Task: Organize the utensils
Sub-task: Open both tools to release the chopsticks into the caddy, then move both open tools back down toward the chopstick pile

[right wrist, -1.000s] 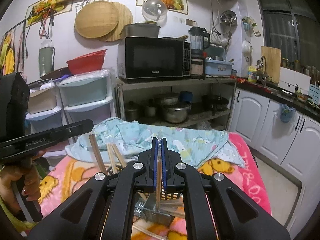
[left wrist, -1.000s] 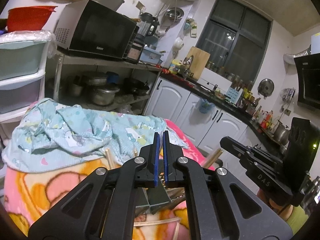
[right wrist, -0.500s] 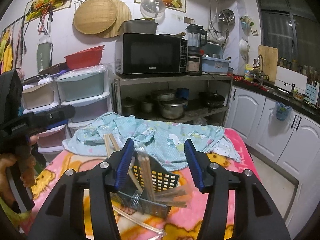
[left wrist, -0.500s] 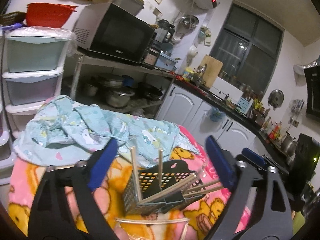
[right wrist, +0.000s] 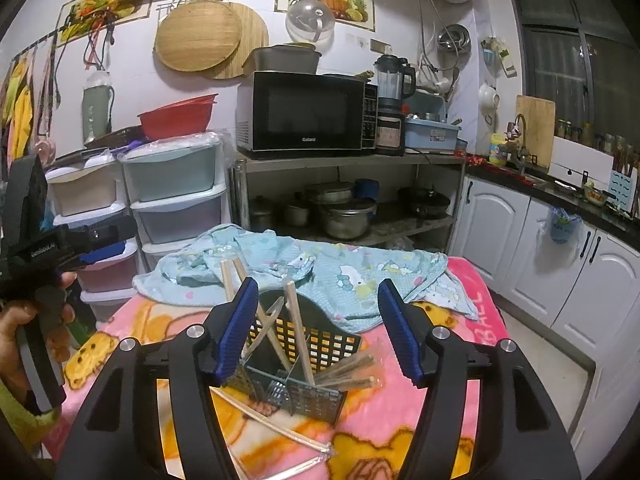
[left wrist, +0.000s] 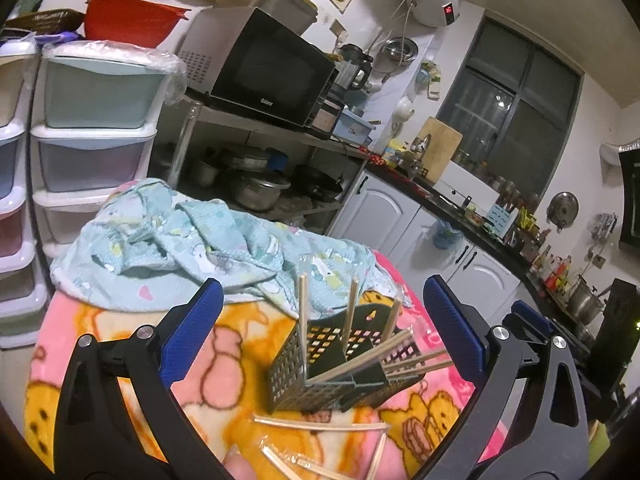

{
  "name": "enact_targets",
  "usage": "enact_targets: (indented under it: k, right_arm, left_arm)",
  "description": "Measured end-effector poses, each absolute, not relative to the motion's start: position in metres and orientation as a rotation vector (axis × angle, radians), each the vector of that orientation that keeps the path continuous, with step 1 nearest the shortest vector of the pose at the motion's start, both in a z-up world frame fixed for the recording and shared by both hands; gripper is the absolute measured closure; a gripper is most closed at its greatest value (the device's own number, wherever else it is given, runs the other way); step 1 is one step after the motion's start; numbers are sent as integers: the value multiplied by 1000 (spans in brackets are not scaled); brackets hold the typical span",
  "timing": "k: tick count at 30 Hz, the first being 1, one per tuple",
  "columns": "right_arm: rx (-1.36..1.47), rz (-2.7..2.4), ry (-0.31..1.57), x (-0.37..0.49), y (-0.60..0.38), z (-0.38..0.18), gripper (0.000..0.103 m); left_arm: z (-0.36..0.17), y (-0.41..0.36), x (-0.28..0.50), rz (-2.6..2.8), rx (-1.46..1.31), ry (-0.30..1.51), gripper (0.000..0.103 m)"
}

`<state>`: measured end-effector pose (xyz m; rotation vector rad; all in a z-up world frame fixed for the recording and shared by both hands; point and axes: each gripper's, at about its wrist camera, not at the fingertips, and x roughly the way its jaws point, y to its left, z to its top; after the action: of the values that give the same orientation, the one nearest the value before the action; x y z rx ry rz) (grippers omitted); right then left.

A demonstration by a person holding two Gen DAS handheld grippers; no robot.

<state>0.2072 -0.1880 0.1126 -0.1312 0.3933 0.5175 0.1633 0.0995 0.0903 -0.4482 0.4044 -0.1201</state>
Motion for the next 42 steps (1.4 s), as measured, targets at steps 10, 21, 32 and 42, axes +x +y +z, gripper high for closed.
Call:
enact_targets:
  k: [10,21,32,42]
  right_arm:
    - [-138,527,410,190,-190,105,42]
    - [-140,529,439,174,-197,91,42]
    - [-153,530,496,163,-200,68,42]
    - [-168,525,560,158,-204,44,42]
  left_arm:
    - [83,98,146,-119,-445,422,11]
    - [65,90,133,-122,-434,466,11]
    - [49,81,128,-126,-420,512,11]
    - [31,65,125,-143,-393,568,11]
